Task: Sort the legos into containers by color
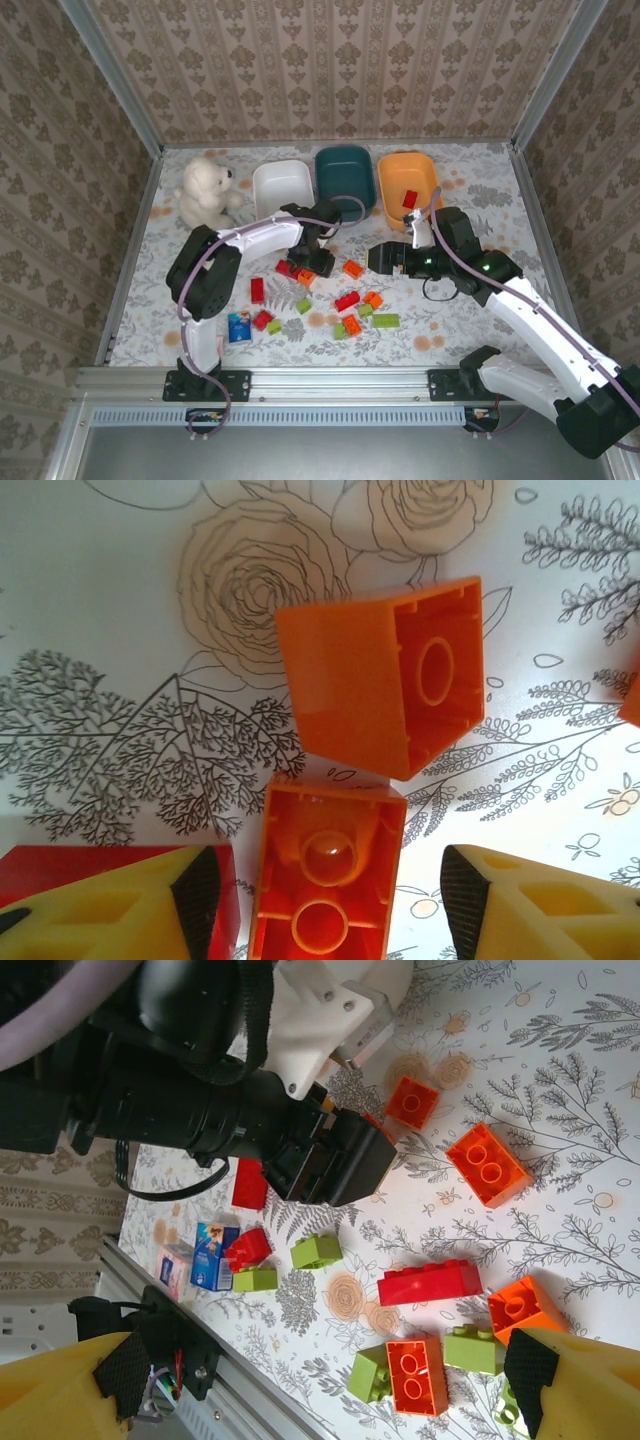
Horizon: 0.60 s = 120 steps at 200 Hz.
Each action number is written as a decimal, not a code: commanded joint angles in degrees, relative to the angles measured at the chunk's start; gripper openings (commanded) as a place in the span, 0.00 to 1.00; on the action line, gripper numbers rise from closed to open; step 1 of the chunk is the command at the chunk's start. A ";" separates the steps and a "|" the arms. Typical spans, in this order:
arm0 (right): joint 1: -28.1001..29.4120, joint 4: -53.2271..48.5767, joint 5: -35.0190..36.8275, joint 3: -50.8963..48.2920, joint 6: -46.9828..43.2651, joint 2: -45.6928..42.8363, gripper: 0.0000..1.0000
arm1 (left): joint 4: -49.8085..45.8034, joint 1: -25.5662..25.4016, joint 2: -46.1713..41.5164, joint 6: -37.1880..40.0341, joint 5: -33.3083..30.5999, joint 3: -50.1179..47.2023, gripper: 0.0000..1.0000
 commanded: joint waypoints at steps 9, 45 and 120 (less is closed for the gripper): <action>0.24 -1.82 -0.20 -0.89 1.28 -1.53 0.95 | -1.68 -0.19 1.26 2.22 -0.42 0.60 0.58; 0.24 -1.47 -0.10 -1.35 1.55 -1.64 0.95 | -1.41 -0.92 1.32 1.99 -0.22 0.08 0.54; 0.24 -0.97 -0.13 -1.28 1.97 -1.52 0.95 | 0.66 -2.11 0.54 0.81 -2.11 -3.79 0.40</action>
